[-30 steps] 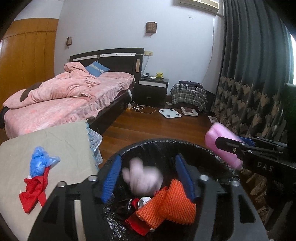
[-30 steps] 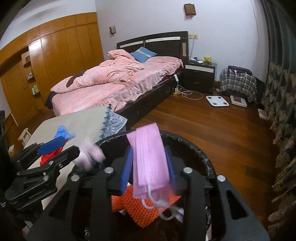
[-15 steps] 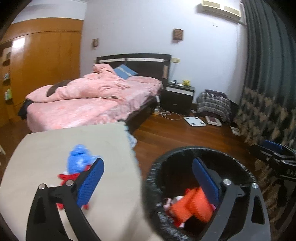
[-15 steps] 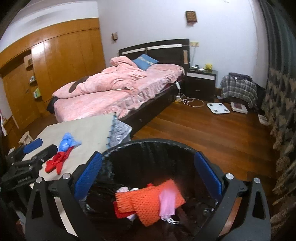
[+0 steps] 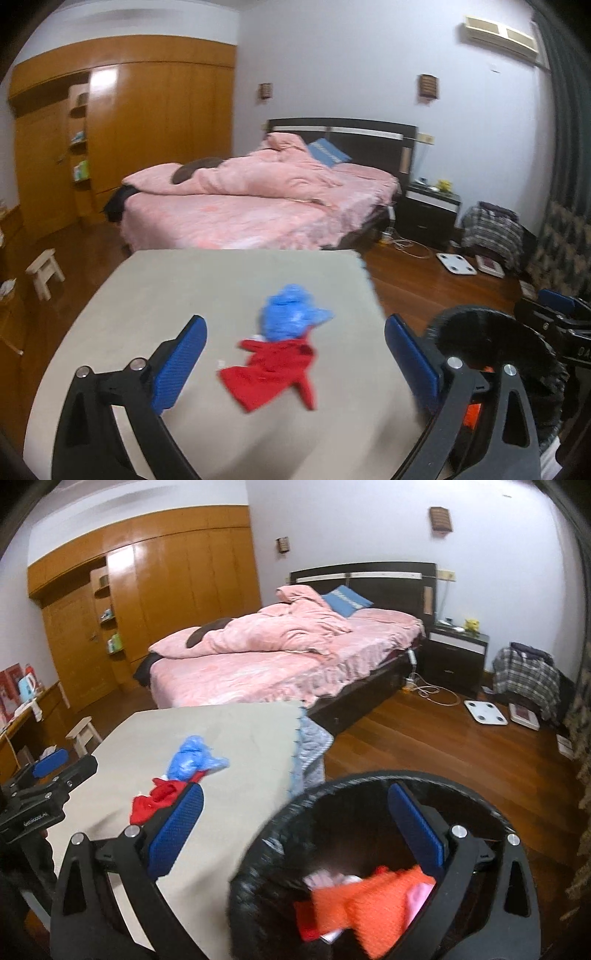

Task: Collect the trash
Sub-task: 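Grasp the blue plastic bag with the right gripper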

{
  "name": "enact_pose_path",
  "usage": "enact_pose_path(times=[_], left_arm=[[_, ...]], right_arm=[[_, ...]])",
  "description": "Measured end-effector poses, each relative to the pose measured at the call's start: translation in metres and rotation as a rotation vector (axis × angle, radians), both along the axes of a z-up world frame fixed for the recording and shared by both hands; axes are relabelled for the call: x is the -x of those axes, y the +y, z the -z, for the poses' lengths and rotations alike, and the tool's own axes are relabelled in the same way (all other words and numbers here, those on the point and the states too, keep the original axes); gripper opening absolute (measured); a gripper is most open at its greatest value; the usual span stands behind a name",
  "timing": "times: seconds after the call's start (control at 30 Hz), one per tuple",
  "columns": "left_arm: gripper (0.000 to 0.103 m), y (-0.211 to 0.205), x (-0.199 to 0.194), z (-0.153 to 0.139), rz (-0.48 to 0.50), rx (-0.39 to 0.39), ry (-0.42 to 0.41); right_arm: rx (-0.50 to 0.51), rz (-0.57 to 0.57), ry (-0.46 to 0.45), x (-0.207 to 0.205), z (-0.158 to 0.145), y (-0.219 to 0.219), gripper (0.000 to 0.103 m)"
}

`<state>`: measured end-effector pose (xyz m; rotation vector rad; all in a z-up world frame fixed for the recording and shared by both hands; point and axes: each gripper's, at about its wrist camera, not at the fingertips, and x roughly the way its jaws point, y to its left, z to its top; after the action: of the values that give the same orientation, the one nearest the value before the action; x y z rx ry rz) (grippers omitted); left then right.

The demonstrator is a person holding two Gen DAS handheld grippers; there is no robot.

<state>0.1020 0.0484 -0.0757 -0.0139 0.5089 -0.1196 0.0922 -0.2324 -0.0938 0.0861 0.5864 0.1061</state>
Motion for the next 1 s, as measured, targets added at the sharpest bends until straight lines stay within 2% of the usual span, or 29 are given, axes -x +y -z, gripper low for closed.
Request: enact_pose_path(times=[0.17, 0.53, 0.77, 1.0], left_arm=[[0.095, 0.032, -0.014, 0.006, -0.093, 0.001, -0.006], [0.095, 0.088, -0.050, 0.033, -0.209, -0.009, 0.021], [0.095, 0.113, -0.072, 0.052, -0.244, -0.018, 0.055], [0.095, 0.121, -0.083, 0.065, -0.250, -0.025, 0.077]], right_arm=[[-0.005, -0.047, 0.004, -0.031, 0.003, 0.034, 0.097], [0.017, -0.135, 0.030, -0.107, 0.028, 0.119, 0.097], [0.047, -0.169, 0.086, -0.145, 0.058, 0.156, 0.097], [0.067, -0.187, 0.134, -0.169, 0.082, 0.175, 0.097]])
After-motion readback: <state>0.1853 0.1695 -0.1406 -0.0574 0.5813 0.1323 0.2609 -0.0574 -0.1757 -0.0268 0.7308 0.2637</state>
